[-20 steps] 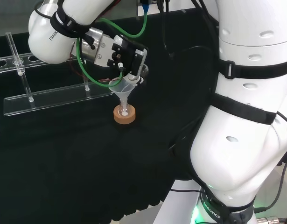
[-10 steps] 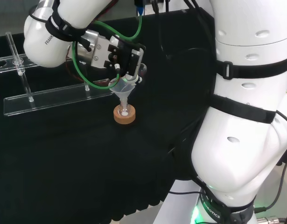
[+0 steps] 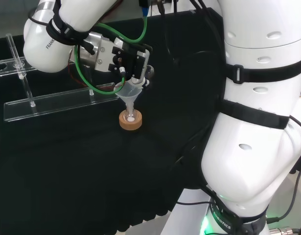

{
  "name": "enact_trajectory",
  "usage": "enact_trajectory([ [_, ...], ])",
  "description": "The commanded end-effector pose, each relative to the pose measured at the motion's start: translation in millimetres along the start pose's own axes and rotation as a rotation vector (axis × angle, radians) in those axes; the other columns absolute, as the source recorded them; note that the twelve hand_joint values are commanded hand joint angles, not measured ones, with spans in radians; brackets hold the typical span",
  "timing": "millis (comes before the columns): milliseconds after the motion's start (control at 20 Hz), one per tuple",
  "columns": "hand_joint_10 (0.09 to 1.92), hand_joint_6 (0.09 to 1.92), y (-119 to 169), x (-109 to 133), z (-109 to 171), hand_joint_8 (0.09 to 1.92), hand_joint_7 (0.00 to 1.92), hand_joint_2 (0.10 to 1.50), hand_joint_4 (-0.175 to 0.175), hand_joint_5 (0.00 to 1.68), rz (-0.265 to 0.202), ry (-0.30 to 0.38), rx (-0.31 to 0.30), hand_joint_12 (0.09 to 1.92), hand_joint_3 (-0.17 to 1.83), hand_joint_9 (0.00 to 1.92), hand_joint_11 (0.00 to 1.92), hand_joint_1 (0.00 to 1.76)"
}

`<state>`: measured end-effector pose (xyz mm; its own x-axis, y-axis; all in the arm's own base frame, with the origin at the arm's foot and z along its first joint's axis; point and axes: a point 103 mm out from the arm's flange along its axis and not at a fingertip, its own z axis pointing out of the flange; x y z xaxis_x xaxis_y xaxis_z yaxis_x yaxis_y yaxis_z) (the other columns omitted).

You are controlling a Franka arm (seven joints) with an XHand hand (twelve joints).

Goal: Pour all the NaCl from the weighing funnel into the round-bottom flask.

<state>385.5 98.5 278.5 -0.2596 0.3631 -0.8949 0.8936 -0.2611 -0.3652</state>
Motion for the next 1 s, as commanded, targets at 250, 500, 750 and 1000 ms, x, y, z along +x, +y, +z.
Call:
enact_trajectory([
  [250,0.23,0.75,-2.3,0.5,-3.0,0.64,0.61,0.74,0.175,1.21,-0.002,-0.023,0.000,0.99,0.55,1.01,0.89,1.10],
  [500,0.23,0.75,-2.5,1.5,-3.9,0.64,0.60,0.74,0.175,1.21,0.001,-0.038,0.016,0.99,0.55,1.01,0.89,1.10],
  [750,0.23,0.75,-2.8,2.8,-5.0,0.64,0.60,0.73,0.175,1.21,0.005,-0.045,0.020,0.99,0.55,1.01,0.89,1.10],
  [1000,0.23,0.75,-2.8,4.3,-7.2,0.64,0.60,0.73,0.175,1.21,0.001,-0.056,0.030,0.99,0.55,1.01,0.89,1.10],
])
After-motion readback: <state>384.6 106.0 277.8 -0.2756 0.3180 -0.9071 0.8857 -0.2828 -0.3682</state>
